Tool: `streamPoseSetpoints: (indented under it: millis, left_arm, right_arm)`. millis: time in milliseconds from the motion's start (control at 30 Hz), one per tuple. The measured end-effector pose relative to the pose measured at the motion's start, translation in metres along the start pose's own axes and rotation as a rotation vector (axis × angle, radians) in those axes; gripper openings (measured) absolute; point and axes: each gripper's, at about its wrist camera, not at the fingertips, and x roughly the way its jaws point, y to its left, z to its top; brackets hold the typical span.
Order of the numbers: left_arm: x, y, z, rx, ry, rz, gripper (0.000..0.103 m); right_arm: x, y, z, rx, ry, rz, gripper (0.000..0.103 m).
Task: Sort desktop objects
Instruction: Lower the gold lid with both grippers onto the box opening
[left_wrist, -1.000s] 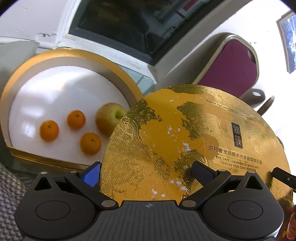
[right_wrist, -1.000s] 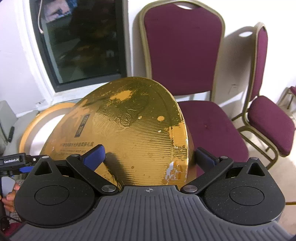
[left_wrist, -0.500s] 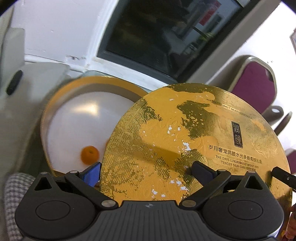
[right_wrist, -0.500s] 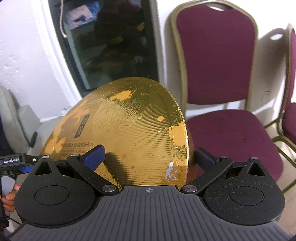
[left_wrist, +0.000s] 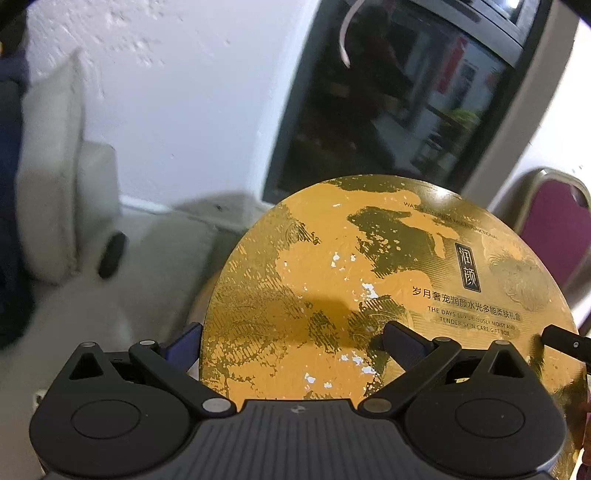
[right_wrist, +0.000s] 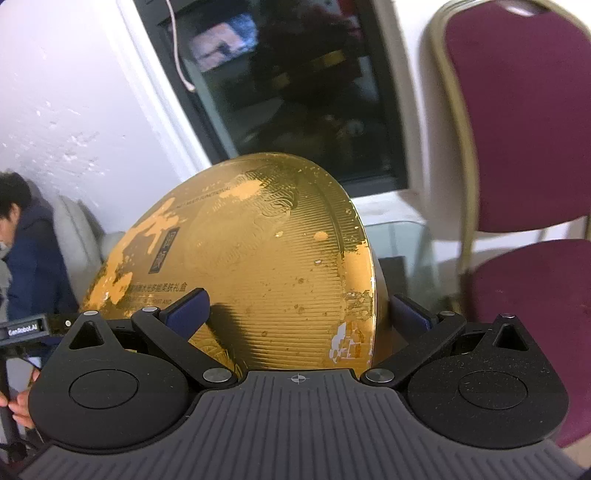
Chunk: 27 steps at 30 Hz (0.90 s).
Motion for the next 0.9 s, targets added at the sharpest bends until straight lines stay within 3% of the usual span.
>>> streamPoseSetpoints:
  millis: [333,900]
  left_arm:
    - [-0.001,0.009,0.009,0.017,-0.099,0.112,0.101]
    - [0.078,0.036,0.008,0.000,0.027,0.102,0.101]
  right_arm:
    - [0.064,0.011,0.010,-0.003,-0.001,0.131,0.102]
    - [0.143,0.000,-0.006,0.038,0.093,0.086,0.102]
